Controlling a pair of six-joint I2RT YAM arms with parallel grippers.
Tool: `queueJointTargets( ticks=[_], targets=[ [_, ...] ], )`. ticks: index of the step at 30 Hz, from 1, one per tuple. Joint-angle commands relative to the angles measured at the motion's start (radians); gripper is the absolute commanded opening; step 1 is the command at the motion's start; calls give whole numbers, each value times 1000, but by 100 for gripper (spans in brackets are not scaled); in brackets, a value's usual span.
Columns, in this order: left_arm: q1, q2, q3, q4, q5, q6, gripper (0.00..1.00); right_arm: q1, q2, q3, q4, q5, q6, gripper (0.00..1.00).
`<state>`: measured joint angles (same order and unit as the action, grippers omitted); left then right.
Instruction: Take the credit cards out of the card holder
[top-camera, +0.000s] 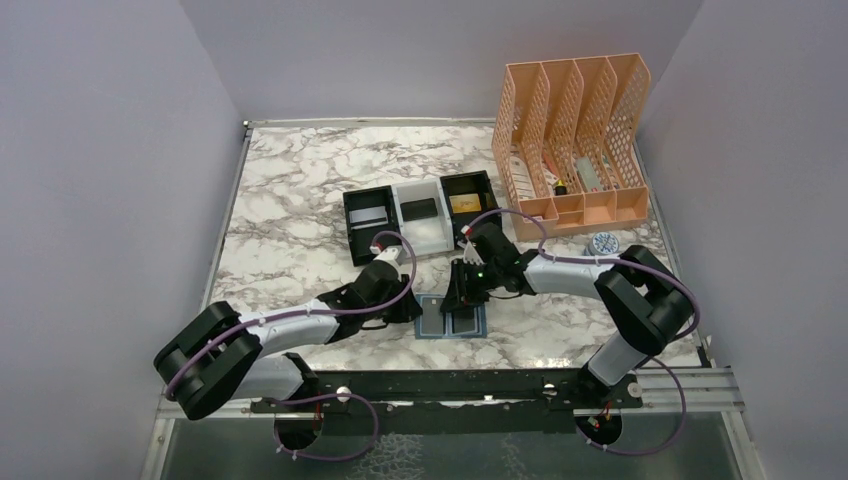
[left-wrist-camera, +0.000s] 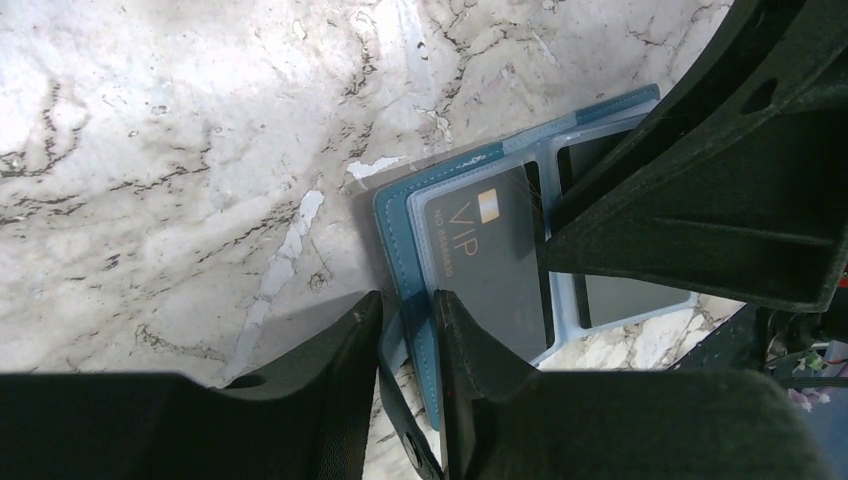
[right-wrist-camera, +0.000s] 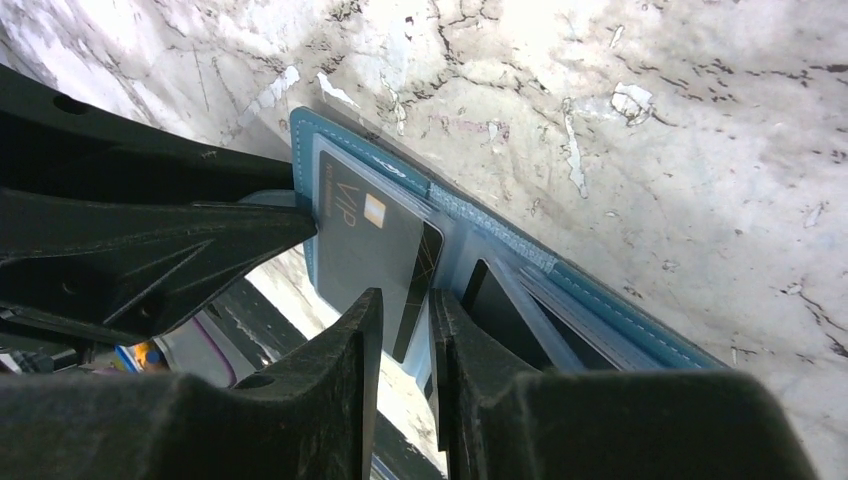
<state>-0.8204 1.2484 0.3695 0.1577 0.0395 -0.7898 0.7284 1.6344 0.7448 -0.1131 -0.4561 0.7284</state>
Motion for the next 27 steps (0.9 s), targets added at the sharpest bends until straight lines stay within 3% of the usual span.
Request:
queueJointTargets(
  ticks=[1, 7, 21, 27],
  targets=[
    [-5, 40, -6, -47, -15, 38, 27, 5, 2, 20, -56, 64, -8, 24],
    [-5, 6, -32, -98, -55, 17, 16, 5, 4, 20, -88, 95, 10, 23],
    [-5, -64, -41, -129, -70, 14, 15, 31, -24, 72, -137, 105, -20, 24],
    [-5, -117, -23, -115, -71, 15, 42, 42, -15, 45, -118, 105, -1, 25]
  ],
)
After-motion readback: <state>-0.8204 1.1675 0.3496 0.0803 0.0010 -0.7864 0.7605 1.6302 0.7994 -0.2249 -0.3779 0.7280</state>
